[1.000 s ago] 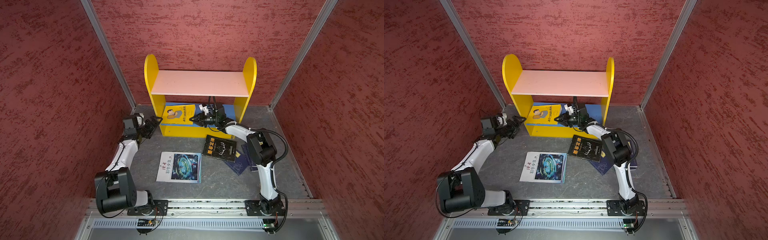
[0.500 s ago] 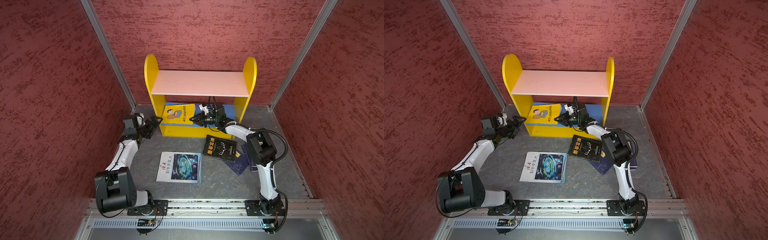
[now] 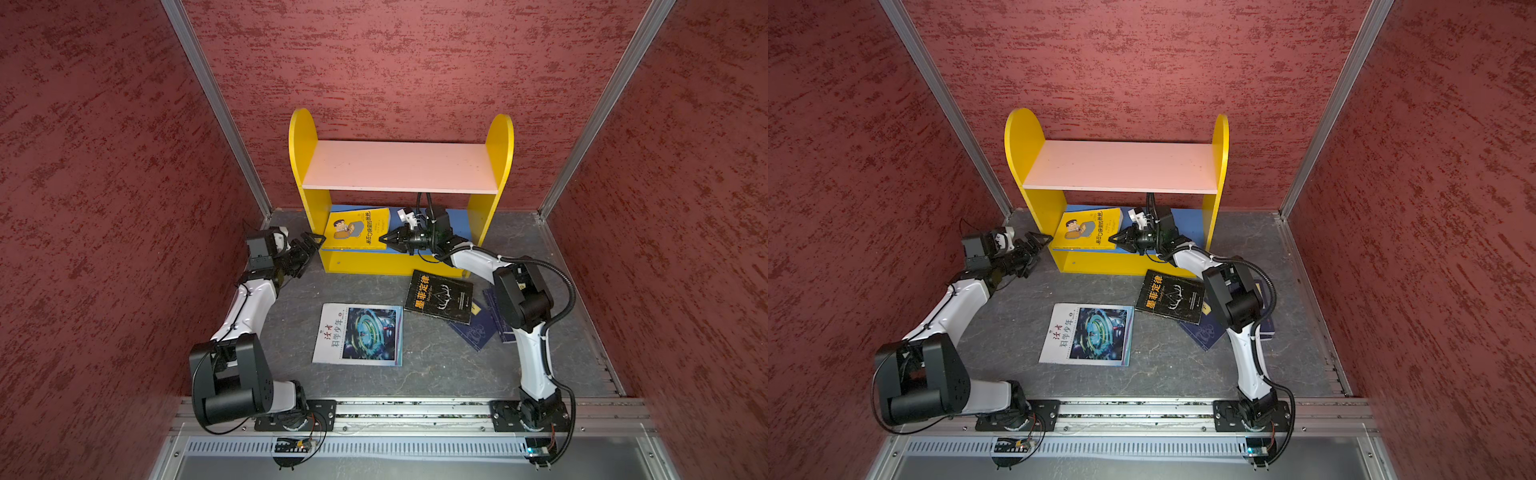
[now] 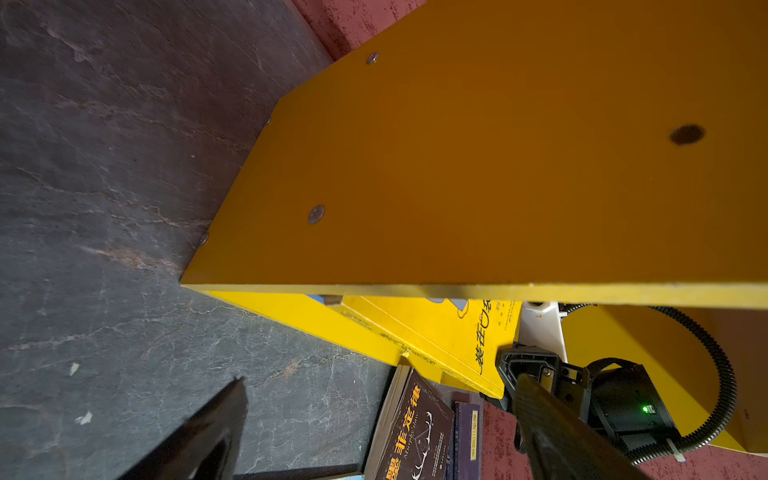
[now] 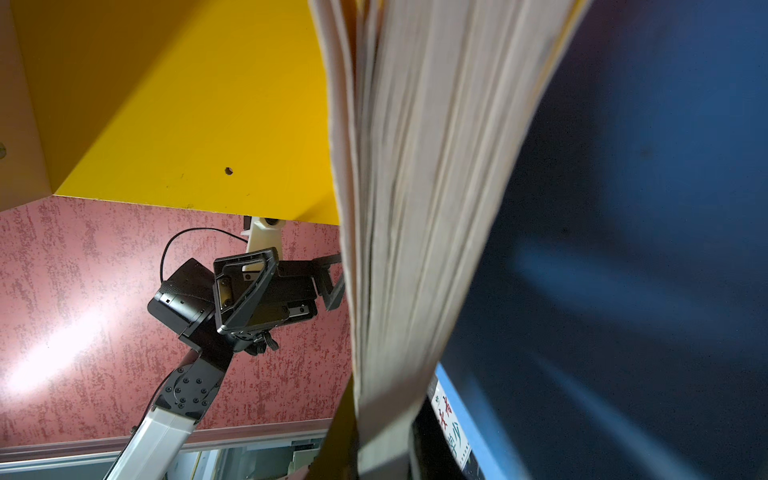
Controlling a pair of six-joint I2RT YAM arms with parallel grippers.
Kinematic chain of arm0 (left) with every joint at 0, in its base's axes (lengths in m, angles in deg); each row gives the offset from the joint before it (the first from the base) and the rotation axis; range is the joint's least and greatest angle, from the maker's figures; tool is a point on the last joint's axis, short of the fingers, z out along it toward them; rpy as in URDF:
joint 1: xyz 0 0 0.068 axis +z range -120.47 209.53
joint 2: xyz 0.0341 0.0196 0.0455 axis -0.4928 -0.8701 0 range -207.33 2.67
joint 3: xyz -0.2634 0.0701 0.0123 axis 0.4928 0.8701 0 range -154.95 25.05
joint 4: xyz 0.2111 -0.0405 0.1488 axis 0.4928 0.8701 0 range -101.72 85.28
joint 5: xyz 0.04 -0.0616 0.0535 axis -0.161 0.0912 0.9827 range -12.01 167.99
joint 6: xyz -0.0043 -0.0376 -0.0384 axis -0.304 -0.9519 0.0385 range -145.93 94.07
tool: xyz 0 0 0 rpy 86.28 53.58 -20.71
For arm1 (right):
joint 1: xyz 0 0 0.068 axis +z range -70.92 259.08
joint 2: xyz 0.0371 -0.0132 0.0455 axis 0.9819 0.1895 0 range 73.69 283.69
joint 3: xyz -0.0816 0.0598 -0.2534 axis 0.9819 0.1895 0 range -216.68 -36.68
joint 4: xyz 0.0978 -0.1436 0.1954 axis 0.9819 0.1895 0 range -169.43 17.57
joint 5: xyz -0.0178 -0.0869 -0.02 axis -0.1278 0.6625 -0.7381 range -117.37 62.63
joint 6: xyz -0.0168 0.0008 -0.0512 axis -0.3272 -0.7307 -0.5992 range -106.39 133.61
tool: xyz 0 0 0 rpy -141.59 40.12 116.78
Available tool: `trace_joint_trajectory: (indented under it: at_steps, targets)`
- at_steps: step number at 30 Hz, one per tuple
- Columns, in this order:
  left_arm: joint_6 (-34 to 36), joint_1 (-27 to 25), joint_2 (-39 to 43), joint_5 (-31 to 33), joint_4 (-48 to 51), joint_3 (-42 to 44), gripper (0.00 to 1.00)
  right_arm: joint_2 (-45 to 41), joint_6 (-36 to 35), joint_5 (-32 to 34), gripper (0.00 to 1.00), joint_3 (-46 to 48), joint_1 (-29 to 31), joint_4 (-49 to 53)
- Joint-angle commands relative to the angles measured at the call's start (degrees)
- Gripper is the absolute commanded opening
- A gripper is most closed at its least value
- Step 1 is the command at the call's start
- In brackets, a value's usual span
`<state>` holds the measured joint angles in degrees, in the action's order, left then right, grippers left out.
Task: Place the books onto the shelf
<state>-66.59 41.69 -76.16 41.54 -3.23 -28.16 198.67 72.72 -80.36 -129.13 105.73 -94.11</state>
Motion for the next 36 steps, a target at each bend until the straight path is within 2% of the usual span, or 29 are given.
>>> trace_joint_trajectory:
  at_steps: [1,16,29,30,32,36]
  targets:
    - [0.2,-0.1,0.0,-0.8,-1.1,0.7,0.99,4.0,-0.1,-0.1,0.13,0.8,-0.3,6.3]
    - [0.0,-0.3,0.0,-0.3,-1.2,0.6,0.99,5.6,1.6,2.6,0.14,-0.7,0.0,6.2]
    - [-0.6,-0.2,-1.0,-0.2,-2.4,0.6,0.99,4.2,-3.4,7.2,0.18,-2.2,0.3,14.0]
    - [-0.7,-0.3,-1.0,-0.2,-2.5,0.6,0.99,4.0,-3.9,7.9,0.2,-2.2,0.3,14.8]
    - [-0.9,-0.3,-1.1,-0.2,-2.7,0.6,0.99,3.3,-5.0,9.6,0.31,-2.3,0.3,16.6]
    - [-1.0,-0.4,-1.1,-0.2,-2.8,0.6,0.99,2.1,-7.7,13.9,0.35,-3.3,0.3,20.3]
